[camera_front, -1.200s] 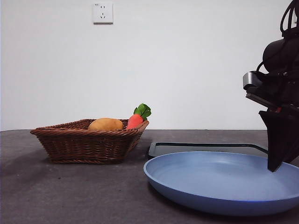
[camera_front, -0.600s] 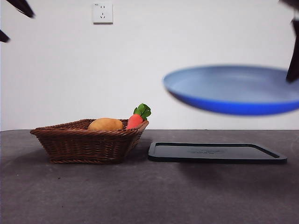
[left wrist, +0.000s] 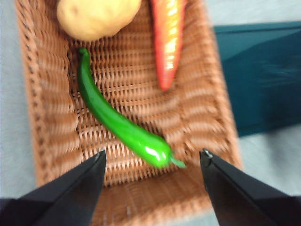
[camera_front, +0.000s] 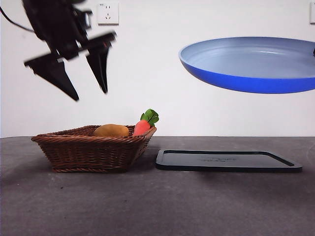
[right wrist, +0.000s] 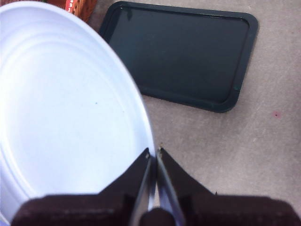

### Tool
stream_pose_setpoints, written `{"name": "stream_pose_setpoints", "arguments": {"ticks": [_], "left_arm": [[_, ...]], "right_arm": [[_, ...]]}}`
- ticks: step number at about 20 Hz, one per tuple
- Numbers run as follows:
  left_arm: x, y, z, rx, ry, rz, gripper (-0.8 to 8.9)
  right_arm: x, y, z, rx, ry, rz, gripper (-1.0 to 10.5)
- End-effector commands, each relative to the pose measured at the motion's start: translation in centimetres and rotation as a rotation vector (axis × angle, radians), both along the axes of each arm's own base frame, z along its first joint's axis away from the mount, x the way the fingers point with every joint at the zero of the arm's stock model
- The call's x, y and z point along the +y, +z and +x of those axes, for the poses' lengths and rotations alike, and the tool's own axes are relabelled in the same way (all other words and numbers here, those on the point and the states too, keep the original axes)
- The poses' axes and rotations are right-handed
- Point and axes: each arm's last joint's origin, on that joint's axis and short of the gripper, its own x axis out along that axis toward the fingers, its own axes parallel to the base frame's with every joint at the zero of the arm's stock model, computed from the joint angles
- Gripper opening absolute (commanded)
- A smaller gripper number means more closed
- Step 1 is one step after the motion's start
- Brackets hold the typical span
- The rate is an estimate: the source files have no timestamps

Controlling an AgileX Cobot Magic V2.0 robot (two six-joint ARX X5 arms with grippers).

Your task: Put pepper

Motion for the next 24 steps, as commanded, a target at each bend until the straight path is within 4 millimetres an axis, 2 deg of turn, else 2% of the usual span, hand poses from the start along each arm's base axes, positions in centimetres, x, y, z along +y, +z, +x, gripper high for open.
{"name": "stream_pose_setpoints", "arguments": {"ticks": [1, 9, 17, 22, 24], "left_arm": [[-1.0, -1.4, 1.6, 0.047, 0.032, 0.010, 3.50], [-2.0, -6.7, 3.9, 0.158, 0.082, 0.062, 3.50], [-2.5, -9.7, 5.0, 0.199, 0.123, 0.060, 3.50], [-2.5, -9.7, 5.2, 0.183, 0.138, 0.071, 3.36], [-2.5, -9.7, 5.1, 0.185, 0.138, 0.072, 2.28]], "right_arm": [[0.0, 0.7, 0.2, -0.027, 0.000, 0.011, 0.0], [0.1, 0.7, 0.2, -0.026, 0.002, 0.013, 0.0], [0.2, 0.7, 0.1, -0.027, 0.041, 0.047, 0.0], [0.2, 0.7, 0.2, -0.033, 0.045, 0.042, 0.0], [0.2, 0.7, 0.2, -0.033, 0.045, 0.042, 0.0]]}}
